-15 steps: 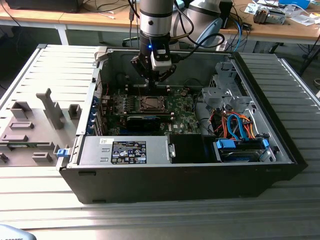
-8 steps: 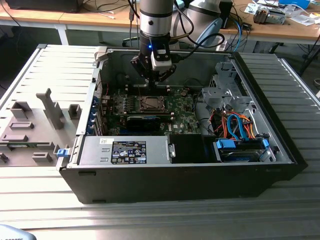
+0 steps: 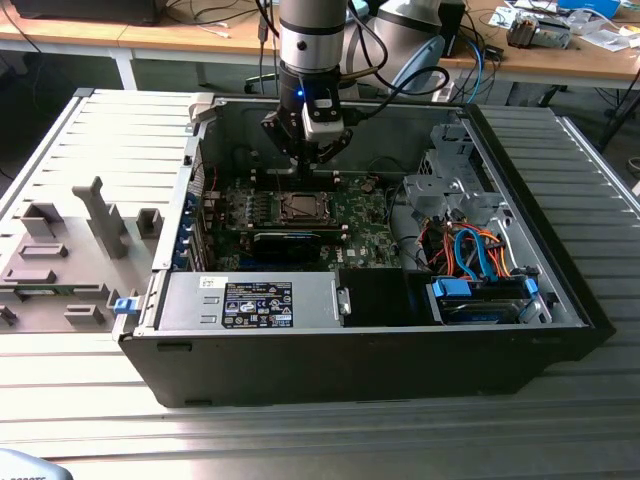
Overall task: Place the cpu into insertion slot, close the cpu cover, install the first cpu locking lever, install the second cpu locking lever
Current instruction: 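Install the first cpu locking lever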
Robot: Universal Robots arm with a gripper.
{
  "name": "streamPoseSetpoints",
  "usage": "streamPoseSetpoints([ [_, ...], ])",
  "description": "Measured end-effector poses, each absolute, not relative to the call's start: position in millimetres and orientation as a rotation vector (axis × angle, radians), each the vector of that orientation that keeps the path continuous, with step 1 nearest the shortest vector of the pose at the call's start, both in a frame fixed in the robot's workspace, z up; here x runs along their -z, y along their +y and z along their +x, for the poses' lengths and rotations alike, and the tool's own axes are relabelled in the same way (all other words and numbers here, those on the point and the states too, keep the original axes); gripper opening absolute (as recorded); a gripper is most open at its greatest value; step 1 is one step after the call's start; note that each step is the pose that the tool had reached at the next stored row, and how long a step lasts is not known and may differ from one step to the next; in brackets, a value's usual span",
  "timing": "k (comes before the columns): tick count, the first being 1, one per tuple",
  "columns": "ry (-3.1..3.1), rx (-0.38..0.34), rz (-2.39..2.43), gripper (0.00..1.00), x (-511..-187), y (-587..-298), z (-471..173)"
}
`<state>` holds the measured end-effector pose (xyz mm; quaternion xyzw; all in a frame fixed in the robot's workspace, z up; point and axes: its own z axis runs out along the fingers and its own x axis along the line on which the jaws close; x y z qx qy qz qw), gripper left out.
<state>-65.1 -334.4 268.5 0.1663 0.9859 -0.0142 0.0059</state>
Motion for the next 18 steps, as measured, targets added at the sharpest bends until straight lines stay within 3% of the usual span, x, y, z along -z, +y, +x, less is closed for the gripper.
streamPoseSetpoints([
  [18,3.089,0.044,0.501,0.16,-268.4,-334.4,-65.1],
])
